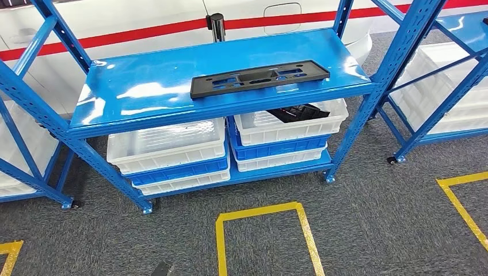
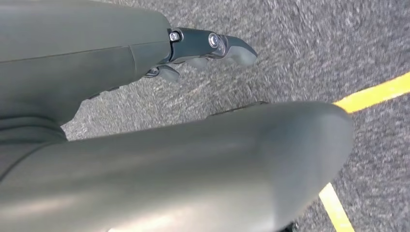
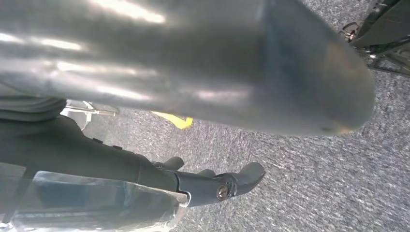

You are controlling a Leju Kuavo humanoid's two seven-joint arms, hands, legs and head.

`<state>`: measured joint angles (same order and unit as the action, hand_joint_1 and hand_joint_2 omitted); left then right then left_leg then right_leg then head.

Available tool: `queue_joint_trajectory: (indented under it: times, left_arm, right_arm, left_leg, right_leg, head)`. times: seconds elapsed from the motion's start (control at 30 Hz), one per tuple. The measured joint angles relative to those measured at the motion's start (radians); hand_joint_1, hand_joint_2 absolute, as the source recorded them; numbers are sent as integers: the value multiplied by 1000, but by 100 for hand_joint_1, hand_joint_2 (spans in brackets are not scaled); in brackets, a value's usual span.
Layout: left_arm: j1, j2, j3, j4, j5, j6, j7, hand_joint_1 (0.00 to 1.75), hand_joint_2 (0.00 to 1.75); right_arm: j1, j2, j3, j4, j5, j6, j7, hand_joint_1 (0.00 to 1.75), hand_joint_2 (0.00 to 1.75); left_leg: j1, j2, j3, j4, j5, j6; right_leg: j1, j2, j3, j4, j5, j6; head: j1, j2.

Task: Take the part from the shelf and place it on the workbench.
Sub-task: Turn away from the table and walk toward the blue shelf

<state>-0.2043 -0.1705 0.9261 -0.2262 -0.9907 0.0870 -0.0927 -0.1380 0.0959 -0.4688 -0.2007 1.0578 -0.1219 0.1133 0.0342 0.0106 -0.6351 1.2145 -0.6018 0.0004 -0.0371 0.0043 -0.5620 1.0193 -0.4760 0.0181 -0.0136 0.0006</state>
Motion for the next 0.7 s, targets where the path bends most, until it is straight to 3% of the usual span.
queue_joint_trajectory:
  times: [0.03, 0.07, 0.1, 0.2, 0.27, 0.4, 0.5, 0.57, 0.6, 0.63, 0.7]
  left_arm:
    - [1, 0, 0, 0, 0, 0, 0, 0, 0]
    - [3, 0, 0, 0, 0, 0, 0, 0, 0]
    - [4, 0, 0, 0, 0, 0, 0, 0, 0]
    - [4, 3, 0, -1, 0, 0, 0, 0, 0]
    - [3, 6, 0, -1, 0, 1, 0, 0, 0]
    - [2, 5, 0, -2, 0, 1, 0, 0, 0]
    - [2, 3, 0, -1, 0, 0, 0, 0, 0]
    - [3, 3, 0, -1, 0, 0, 0, 0, 0]
    - [3, 2, 0, -1, 0, 0, 0, 0, 0]
    - [4, 2, 0, -1, 0, 0, 0, 0, 0]
    - [4, 0, 0, -1, 0, -1, 1, 0, 0]
  right_arm:
    - [0, 0, 0, 0, 0, 0, 0, 0, 0]
    - [0, 0, 0, 0, 0, 0, 0, 0, 0]
    - [0, 0, 0, 0, 0, 0, 0, 0, 0]
    - [-1, 4, 0, 0, 0, 0, 0, 0, 0]
    - [-3, 8, 0, 0, 0, 0, 0, 0, 0]
    - [-4, 9, 0, -1, 1, 0, 0, 0, 0]
    - [-5, 6, 0, -1, 1, 0, 0, 0, 0]
    - [-3, 4, 0, -1, 1, 0, 0, 0, 0]
    - [-1, 3, 0, -1, 1, 0, 0, 0, 0]
    - [0, 1, 0, -1, 1, 0, 0, 0, 0]
    - [-1, -1, 0, -1, 1, 0, 0, 0, 0]
  left_leg:
    - [-1, -2, -33, 58, -17, 3]
    - [-2, -3, -51, 85, -14, 8]
    - [-5, -4, -50, 70, 8, 17]
    - [-23, -15, 30, -118, 112, 60]
    - [-37, -17, 58, -185, 130, 80]
    - [-38, -8, 73, -218, 141, 79]
    - [-33, 0, 80, -231, 148, 78]
    - [-34, 2, 80, -231, 146, 76]
    - [-33, 3, 80, -230, 145, 74]
    - [-33, 3, 82, -229, 143, 71]
    - [-33, 3, 88, -226, 137, 61]
  right_leg:
    - [4, 2, 0, 0, -1, -3]
    - [9, 5, 1, 0, -1, -5]
    - [13, 9, 3, 0, -2, -5]
    - [22, 21, 7, -1, -3, -6]
    - [20, 24, 5, -1, -3, -5]
    - [24, 17, -9, 20, -15, 4]
    - [23, 9, -88, 179, -87, -2]
    - [18, 8, -133, 264, -111, 7]
    - [15, 7, -129, 253, -100, 18]
    - [11, 5, -104, 205, -76, 30]
    - [4, -4, -35, 66, -22, 46]
  head:
    - [0, 0]
    - [0, 0]
    - [0, 0]
    - [1, 0]
    - [0, 0]
    - [-2, 0]
    - [2, 0]
    - [3, 0]
    - [4, 0]
    - [5, 0]
    - [6, 0]
